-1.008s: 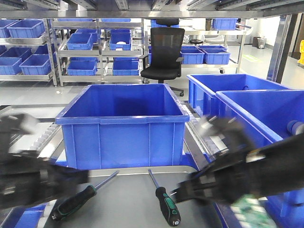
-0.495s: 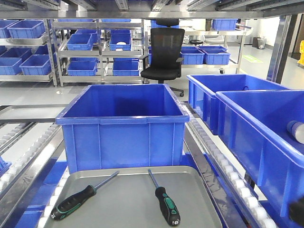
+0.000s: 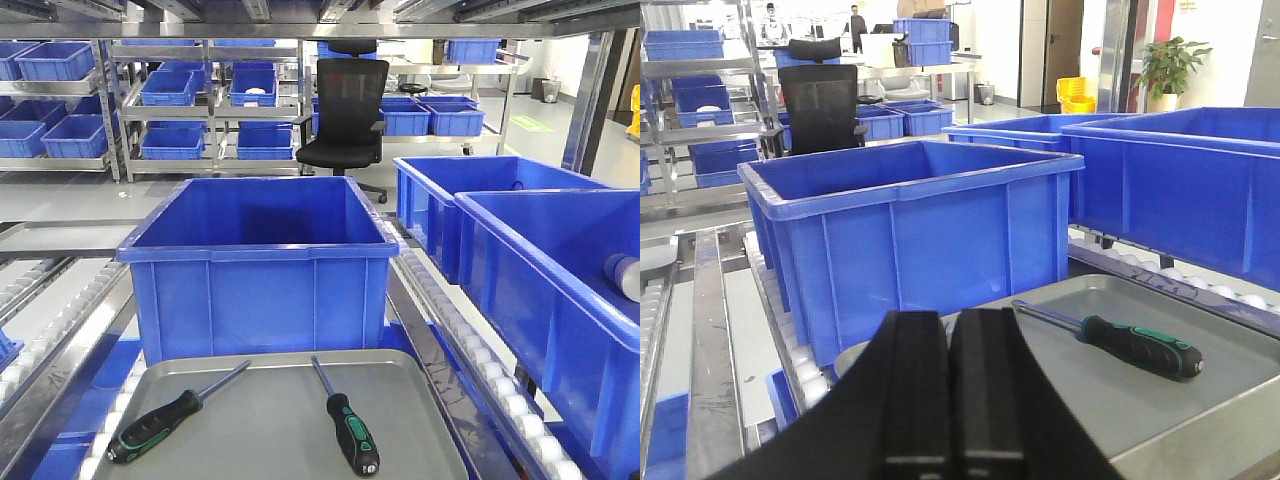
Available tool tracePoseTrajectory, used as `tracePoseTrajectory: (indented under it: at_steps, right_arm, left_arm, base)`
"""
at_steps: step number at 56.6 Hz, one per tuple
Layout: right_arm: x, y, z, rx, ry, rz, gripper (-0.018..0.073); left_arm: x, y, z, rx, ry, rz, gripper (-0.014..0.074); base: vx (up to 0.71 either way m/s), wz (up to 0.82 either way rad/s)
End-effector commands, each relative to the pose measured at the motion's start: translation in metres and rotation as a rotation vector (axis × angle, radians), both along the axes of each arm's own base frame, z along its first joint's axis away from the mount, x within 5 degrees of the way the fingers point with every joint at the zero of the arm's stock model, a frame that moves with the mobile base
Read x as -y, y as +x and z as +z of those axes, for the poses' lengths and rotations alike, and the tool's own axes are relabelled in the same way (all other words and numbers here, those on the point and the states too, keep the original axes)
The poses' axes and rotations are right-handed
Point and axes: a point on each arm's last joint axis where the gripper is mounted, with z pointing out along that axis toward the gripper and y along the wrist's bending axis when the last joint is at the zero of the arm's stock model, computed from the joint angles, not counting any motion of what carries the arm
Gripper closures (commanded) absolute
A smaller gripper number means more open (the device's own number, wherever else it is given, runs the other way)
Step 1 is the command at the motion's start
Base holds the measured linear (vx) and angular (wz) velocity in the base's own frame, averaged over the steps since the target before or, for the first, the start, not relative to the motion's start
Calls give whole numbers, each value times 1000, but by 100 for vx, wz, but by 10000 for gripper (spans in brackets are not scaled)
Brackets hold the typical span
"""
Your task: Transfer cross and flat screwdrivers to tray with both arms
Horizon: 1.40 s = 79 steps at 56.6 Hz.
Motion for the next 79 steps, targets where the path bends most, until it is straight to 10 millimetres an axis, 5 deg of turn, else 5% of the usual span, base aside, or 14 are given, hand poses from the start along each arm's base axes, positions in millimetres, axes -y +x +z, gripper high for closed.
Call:
tracePoseTrajectory:
  at_steps: [1, 17, 29, 40, 79]
  right_arm:
    - [1, 1, 15, 89, 30, -15, 567]
    - [1, 1, 15, 90, 31, -16, 567]
    - [1, 1, 15, 90, 31, -16, 567]
    - [1, 1, 15, 90, 31, -16, 567]
    - [1, 1, 15, 91, 31, -16, 567]
  left_arm:
    - [-1, 0, 16, 92, -61, 14, 594]
    - [-6, -3, 5, 131, 64, 46, 594]
    - [-27, -22, -66, 124, 146, 268, 594]
    - [-35, -29, -129, 146, 30, 391, 594]
    - [-35, -29, -131, 102, 45, 395, 594]
  base:
    - [0, 0]
    - [0, 0]
    - [0, 1]
    - [0, 0]
    - [0, 0]
